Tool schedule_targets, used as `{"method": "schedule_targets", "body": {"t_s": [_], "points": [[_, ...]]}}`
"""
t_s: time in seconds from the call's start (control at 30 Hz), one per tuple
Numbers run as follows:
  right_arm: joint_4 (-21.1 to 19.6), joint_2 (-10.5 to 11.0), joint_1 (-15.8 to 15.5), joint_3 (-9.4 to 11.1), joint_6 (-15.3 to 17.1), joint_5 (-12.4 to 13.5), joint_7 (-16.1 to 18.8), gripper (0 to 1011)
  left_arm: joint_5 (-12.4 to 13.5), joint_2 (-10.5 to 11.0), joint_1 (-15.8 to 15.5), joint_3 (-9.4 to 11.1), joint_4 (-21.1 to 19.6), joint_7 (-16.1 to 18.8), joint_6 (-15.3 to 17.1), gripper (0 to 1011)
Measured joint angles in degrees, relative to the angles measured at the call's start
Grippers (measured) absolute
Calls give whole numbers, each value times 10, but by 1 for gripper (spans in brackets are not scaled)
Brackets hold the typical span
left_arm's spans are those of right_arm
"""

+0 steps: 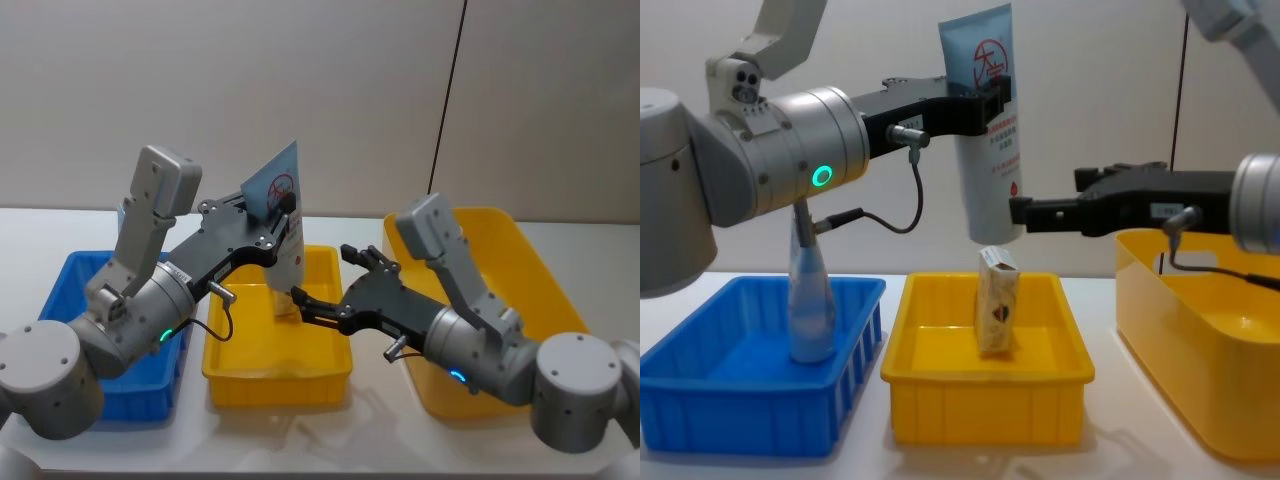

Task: Bimanual collaborative sorting of washing and personal care products

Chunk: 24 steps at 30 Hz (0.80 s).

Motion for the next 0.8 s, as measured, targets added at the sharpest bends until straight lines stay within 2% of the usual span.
{"method": "schedule_targets", "body": {"t_s": [0.8], "points": [[133,-38,92,-58,-33,-28,6,1004,0,0,0,0,0,0,0,207]]}}
